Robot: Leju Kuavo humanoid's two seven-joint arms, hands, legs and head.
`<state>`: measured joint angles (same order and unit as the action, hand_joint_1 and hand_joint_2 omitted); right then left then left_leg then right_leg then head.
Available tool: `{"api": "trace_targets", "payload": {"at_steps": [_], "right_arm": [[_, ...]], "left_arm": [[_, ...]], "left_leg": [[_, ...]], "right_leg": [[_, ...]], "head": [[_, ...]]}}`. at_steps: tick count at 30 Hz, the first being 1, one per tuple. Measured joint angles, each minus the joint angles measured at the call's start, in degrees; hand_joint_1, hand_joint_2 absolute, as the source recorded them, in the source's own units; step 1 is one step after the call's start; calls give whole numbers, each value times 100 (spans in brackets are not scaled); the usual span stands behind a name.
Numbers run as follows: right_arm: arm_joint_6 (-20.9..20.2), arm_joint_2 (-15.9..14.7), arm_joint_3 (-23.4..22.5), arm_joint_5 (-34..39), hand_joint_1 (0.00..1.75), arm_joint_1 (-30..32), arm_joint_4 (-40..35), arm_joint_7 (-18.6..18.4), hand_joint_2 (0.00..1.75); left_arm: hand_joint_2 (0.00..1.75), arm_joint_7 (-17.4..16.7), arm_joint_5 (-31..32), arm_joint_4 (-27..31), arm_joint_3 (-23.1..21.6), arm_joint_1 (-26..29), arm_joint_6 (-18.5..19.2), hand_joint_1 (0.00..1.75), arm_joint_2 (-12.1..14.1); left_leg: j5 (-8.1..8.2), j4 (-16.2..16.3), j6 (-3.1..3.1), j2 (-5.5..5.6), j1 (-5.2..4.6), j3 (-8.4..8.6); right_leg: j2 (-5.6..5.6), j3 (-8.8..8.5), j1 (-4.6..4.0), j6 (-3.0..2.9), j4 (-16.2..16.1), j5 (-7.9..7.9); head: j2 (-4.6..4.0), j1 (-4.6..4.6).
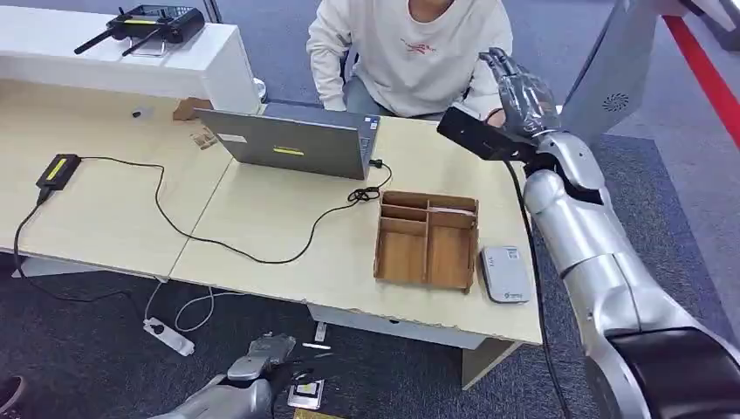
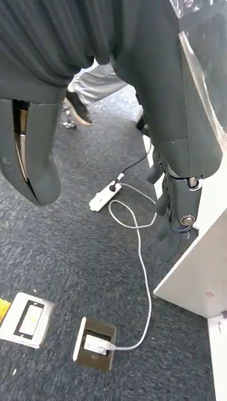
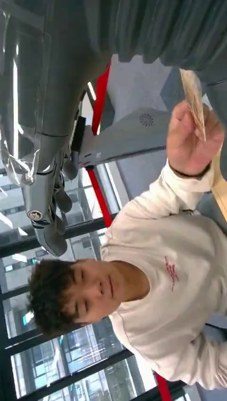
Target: Pass the card to the sensor for recognition and then transmit it.
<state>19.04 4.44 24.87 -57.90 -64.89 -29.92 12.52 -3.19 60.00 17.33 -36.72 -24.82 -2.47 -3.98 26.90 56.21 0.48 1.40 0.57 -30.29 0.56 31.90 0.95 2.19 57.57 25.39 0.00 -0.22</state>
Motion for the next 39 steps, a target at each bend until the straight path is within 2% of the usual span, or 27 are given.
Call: {"api": "trace_targets", "payload": {"at_steps": [6, 14, 39], "right_arm": [[-52, 245, 57, 22, 0, -194, 212, 0, 175], [-28, 304, 109, 17, 0, -345, 402, -125, 175], [20, -236, 114, -201, 0, -136, 645, -553, 175]], "left_arm": [[175, 87, -138, -2, 63, 28, 63, 0, 68], [175, 138, -216, 0, 70, 31, 135, 0, 142], [175, 79, -166, 0, 63, 3, 188, 0, 162]], "left_leg": [[0, 0, 0, 3, 1, 1], [0, 0, 0, 2, 0, 2], [0, 1, 0, 1, -1, 6]], "right_leg": [[0, 0, -1, 0, 0, 0], [0, 1, 0, 0, -1, 0], [0, 1, 0, 0, -3, 0]], "head": [[0, -2], [0, 0], [0, -2]]}}
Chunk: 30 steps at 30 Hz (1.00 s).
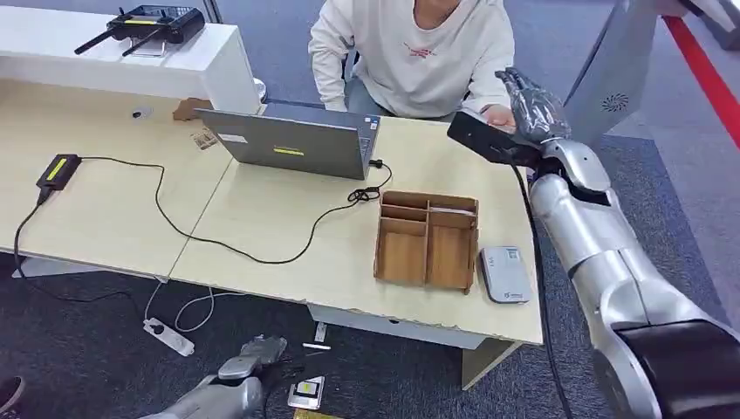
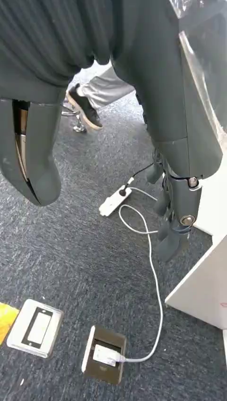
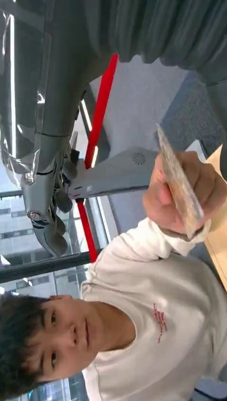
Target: Pass the card to the sensor for recognition and then transmit it.
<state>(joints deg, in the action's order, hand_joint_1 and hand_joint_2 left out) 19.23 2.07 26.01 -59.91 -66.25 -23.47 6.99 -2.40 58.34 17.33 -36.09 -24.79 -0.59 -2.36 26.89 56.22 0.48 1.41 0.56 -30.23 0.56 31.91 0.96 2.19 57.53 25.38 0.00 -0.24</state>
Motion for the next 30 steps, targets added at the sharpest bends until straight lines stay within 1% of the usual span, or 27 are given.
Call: {"api": "trace_targets", "payload": {"at_steps": [1, 2, 6, 7, 18, 30], "right_arm": [[15, -26, 0, -4, 0, 7, 0, -9, 175], [33, -52, 0, -11, 35, 14, 0, -9, 175], [50, -137, 0, -15, 35, 47, 0, -9, 175], [50, -153, 0, -15, 175, 54, 0, -9, 175], [22, -291, 0, 35, 175, 85, 0, 31, 175], [24, -363, 0, 28, 175, 142, -4, 98, 175]], "left_arm": [[175, 0, 13, 0, -2, -4, 4, 0, 0], [175, 2, 26, 0, -7, -8, 15, 0, 0], [175, 4, 83, 2, -33, -22, 33, 0, 0], [175, 9, 85, 2, -35, -23, 33, 0, -2], [175, 4, 135, 15, -48, -37, 33, 0, -7], [175, 2, 166, 28, -48, -37, 33, 0, -7]], "left_leg": [[0, 0, 0, 0, 0, 0], [0, 0, 0, 0, 0, 0], [0, 0, 0, 0, 0, 1], [0, 0, 0, 0, 0, 1], [0, 0, 0, -1, 0, 1], [0, 0, 0, -1, 0, 2]], "right_leg": [[0, 0, 0, 0, 0, 0], [0, 0, 0, 0, 0, 0], [0, 0, 0, 0, 0, 0], [0, 0, 0, 0, 0, 0], [1, 0, 0, 0, 0, 0], [1, -1, 0, 0, 0, 0]], "head": [[0, 0], [0, 0], [0, 0], [0, 0], [0, 0], [0, 0]]}}
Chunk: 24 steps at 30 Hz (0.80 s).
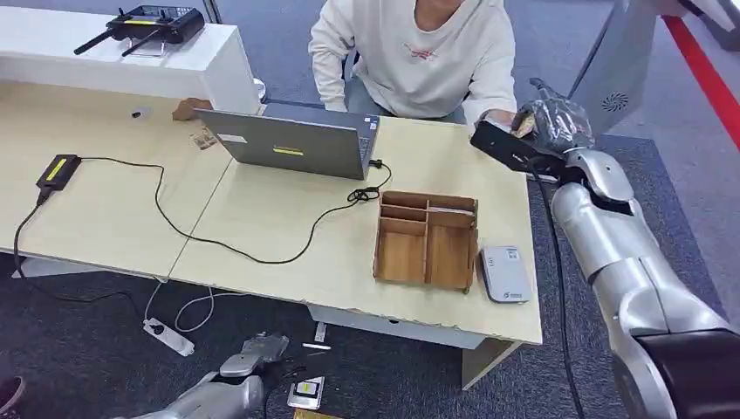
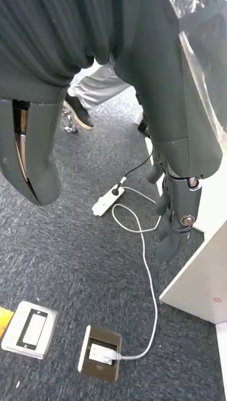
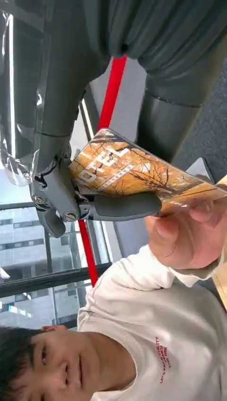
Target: Pass the card to the sensor for recognition and then transmit it.
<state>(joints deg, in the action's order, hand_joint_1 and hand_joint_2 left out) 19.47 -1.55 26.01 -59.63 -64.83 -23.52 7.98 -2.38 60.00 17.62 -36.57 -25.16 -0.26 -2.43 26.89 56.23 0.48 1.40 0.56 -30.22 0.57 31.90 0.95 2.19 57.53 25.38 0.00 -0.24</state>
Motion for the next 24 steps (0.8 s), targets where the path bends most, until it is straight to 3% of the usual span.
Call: {"api": "trace_targets", "payload": {"at_steps": [9, 17, 24], "right_arm": [[-121, -11, -35, 357, 175, 37, -131, 352, 175], [-797, -229, -138, 1027, 175, 230, -642, 547, 175], [-1490, -562, -142, 1255, 175, 817, -1468, 392, 175]], "left_arm": [[175, 0, -4, 2, 0, 3, -17, 0, 0], [175, -76, -92, 0, 11, 36, -65, 0, 26], [175, -310, -485, -2, 111, 244, -529, 0, 103]], "left_leg": [[0, 0, 0, 0, 0, 0], [0, 0, 0, 1, 0, 0], [1, 0, 0, 0, 0, 1]], "right_leg": [[0, -1, 0, 0, 0, 0], [0, -1, 0, 0, 0, 0], [0, -1, 0, 0, -2, 0]], "head": [[0, 2], [0, 0], [0, 0]]}}
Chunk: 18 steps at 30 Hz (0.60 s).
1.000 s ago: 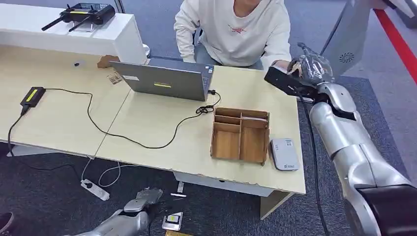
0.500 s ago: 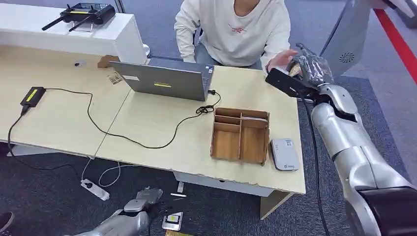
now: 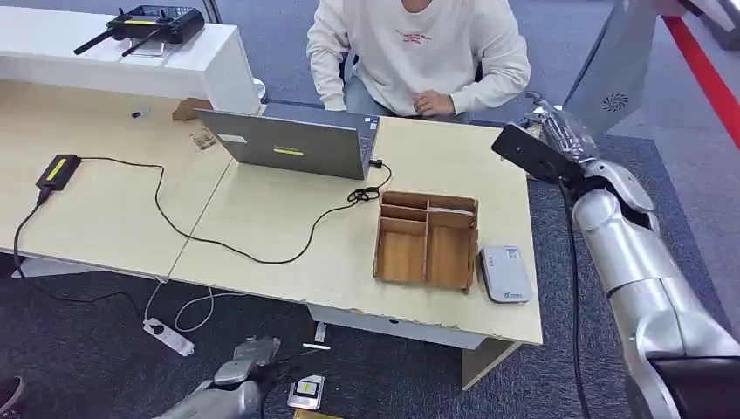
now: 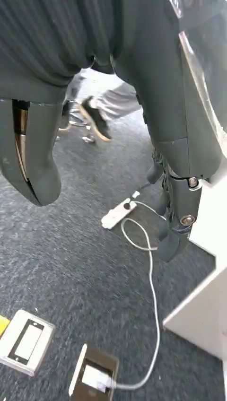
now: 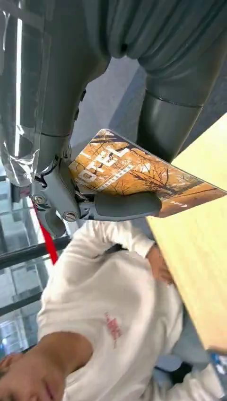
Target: Pass the card to the sensor for recognition and then transmit it.
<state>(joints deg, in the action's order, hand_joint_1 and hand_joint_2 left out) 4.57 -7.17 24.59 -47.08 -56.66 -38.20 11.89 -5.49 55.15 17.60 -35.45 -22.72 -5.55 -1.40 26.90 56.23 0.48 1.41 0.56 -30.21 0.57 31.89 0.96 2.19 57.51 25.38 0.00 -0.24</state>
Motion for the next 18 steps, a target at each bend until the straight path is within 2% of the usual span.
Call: {"api": "trace_targets", "payload": {"at_steps": [7, 18], "right_arm": [[-59, -181, 4, 9, 175, 420, -521, -125, 175], [-59, -269, 18, -256, 175, 781, -595, -236, 175]], "left_arm": [[175, -6, -108, 0, 120, 106, -77, 0, 87], [175, -98, -409, 0, 343, 194, -289, 0, 157]], "left_leg": [[0, -1, 0, 0, 1, 0], [0, -1, 0, 1, 1, -2]], "right_leg": [[0, 0, -1, 0, 1, 0], [0, 0, -1, 0, 0, 0]], "head": [[0, 0], [0, 0]]}}
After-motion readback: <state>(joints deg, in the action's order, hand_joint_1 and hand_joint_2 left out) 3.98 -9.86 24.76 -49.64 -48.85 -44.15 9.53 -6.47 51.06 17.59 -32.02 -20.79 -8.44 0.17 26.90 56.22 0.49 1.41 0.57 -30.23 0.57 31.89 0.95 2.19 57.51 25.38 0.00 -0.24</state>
